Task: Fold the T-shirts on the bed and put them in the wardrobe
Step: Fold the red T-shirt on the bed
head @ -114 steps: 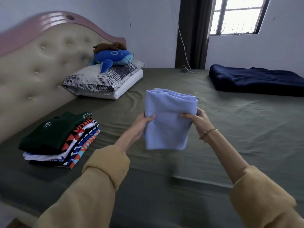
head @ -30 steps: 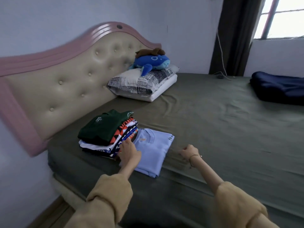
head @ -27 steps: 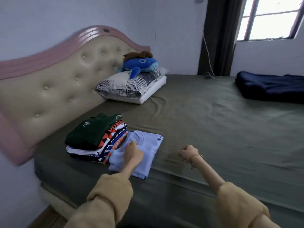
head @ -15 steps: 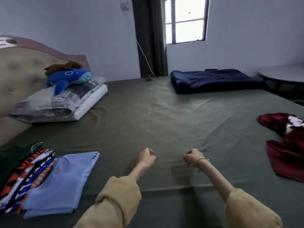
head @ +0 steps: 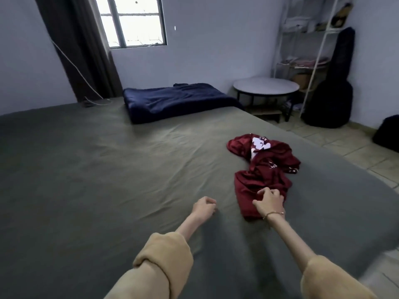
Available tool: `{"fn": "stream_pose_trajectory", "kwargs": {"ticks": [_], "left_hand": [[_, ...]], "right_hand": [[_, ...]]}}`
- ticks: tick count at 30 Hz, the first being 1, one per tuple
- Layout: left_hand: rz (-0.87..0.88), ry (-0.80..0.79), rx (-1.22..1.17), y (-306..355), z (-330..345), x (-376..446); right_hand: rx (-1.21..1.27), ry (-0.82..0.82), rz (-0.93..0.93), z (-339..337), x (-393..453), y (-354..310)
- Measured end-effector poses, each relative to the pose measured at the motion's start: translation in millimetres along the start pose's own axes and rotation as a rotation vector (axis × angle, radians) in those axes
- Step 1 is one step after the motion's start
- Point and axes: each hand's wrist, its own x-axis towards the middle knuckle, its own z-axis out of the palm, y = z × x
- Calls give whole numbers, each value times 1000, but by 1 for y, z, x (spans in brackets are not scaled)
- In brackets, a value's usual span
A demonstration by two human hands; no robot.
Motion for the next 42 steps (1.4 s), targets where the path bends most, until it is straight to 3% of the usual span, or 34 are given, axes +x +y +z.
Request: {"fn": "stream_pose_trajectory", "kwargs": {"ticks": [3,6,10,13,17,19,21,23,27,30,33,37,42], "left_hand": [[55,-183,108,11,18,13],[10,-315,37,12,8,18],[-52,-350,-135,6,0,11],[-66,-295,-249,6,1,5],[-153,-303,-482,8,-2,-5],[-190,-267,-600,8,-3,-11],[-176,-102,-653,3,-9,-15],[-153,54,-593,-4,-18,-18],[-117,118,-504,-18,-48,-33],[-137,228,-399,-38,-84,-38],[-183,324,-265,-60,-118,-42],[-247,452,-185,-93,-174,-69],[-339,604,-68,-115,-235,-121]], "right_hand": [[-241,-13,-24,-6,13,21],[-407,62,-105,-2,18,24],[-240,21,-103,-1,23,19],[32,-168,-162,2,18,10],[305,-538,-347,12,-6,-9],[327,-739,-413,17,-23,-24],[236,-815,-496,25,-36,-38],[177,-776,-574,33,-40,-46],[288,-657,-519,32,-43,-52],[300,-378,-407,27,-44,-52],[125,-137,-287,20,-39,-45],[-123,-117,-219,24,-56,-54],[-437,-89,-402,59,-91,-87]]}}
